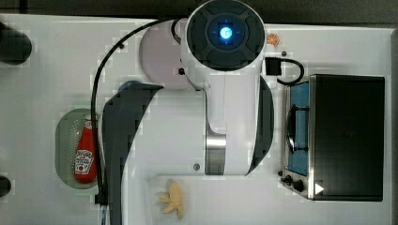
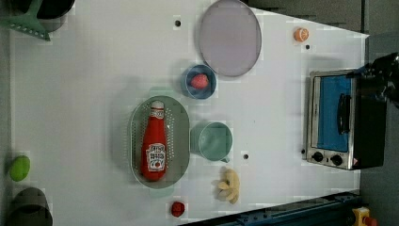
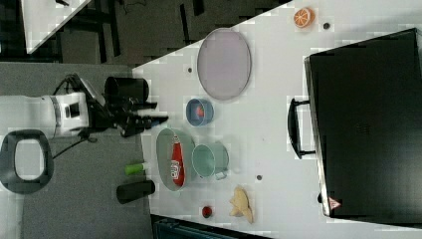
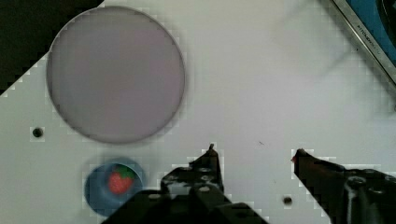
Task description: Pick ketchup from strainer and place it on the table
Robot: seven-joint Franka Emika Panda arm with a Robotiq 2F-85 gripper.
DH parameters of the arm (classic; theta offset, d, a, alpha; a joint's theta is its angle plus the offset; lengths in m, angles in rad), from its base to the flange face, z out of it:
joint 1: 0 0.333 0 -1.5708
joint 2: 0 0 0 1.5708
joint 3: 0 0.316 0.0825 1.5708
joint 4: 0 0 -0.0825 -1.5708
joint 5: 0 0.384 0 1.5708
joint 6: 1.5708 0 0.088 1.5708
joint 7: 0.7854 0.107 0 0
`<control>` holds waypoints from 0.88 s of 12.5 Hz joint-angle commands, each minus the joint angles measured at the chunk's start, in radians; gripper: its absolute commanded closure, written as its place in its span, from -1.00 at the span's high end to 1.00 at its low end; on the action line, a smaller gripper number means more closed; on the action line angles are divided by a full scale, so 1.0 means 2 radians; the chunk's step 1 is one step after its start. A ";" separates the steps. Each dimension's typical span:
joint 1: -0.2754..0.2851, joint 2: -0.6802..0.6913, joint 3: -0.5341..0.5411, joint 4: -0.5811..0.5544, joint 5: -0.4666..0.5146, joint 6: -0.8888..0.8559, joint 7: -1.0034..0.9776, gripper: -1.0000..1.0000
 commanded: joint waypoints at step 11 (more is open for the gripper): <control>-0.031 -0.088 0.230 -0.054 0.019 -0.045 0.076 1.00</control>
